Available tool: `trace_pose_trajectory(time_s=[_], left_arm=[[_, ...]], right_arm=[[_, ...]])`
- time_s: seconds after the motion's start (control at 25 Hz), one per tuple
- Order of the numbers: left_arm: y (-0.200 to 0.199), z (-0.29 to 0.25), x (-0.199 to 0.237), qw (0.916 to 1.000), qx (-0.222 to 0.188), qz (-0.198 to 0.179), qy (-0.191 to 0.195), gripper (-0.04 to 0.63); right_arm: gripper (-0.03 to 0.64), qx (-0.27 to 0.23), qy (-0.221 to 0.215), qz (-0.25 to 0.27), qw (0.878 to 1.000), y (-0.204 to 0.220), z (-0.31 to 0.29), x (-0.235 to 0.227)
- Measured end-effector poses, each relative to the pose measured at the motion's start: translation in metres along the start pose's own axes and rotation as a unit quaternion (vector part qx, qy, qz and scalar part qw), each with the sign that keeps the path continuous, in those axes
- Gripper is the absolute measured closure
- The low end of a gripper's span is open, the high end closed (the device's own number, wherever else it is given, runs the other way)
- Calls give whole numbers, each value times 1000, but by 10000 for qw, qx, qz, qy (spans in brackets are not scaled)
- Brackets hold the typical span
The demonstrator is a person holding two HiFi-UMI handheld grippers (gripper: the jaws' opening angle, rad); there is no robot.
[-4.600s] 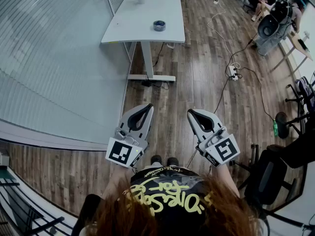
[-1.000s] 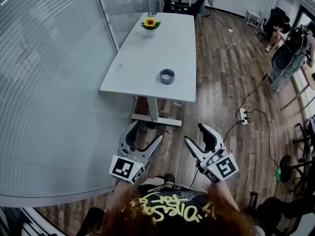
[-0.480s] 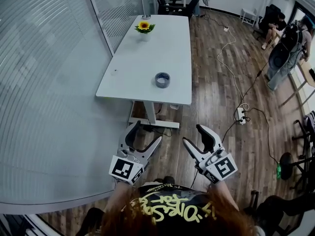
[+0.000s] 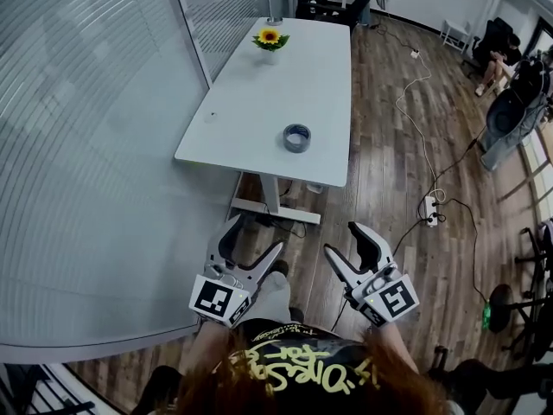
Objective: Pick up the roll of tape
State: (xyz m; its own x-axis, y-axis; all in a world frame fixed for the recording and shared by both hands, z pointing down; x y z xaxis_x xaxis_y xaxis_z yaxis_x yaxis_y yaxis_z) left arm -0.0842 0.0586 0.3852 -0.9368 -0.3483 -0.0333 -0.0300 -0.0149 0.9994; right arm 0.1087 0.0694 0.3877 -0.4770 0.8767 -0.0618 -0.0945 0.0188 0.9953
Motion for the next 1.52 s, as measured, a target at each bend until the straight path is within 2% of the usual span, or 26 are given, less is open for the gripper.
trace_pose_trajectory(time_s=[0.16, 0.52, 1.0, 1.24, 1.52], left_arm=[[1, -15, 11, 9999, -38, 4, -94, 244], [2, -93, 42, 9998, -202, -36, 57, 244], [-3, -245, 100, 9984, -257, -184, 473, 244], [-10, -308, 124, 9970, -270, -177, 702, 244], [-4, -358, 136, 9948, -219, -124, 991, 244]], right_arm=[[374, 61, -107, 20, 9999, 3, -14, -15], [374, -38, -14, 329, 9994, -3, -56, -84], [373, -167, 236, 328, 9990, -14, -138, -210], [373, -259, 404, 522, 9975, -29, -170, -265], [374, -278, 603, 463, 9967, -28, -193, -307]])
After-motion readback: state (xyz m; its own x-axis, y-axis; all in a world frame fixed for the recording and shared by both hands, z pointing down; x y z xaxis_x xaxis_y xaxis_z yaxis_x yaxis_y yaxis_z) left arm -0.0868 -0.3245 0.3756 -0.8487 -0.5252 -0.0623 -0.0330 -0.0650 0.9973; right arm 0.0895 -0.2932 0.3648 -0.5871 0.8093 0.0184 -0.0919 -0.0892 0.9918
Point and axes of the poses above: the fingertips, and each gripper's own axes: z backward along the fingers, x to its left, y out of its underside, the point moved 4 cm from there along z, backward along the fingers, and after that the axes turned 15 degrees about -y, right-handed, at the moved point
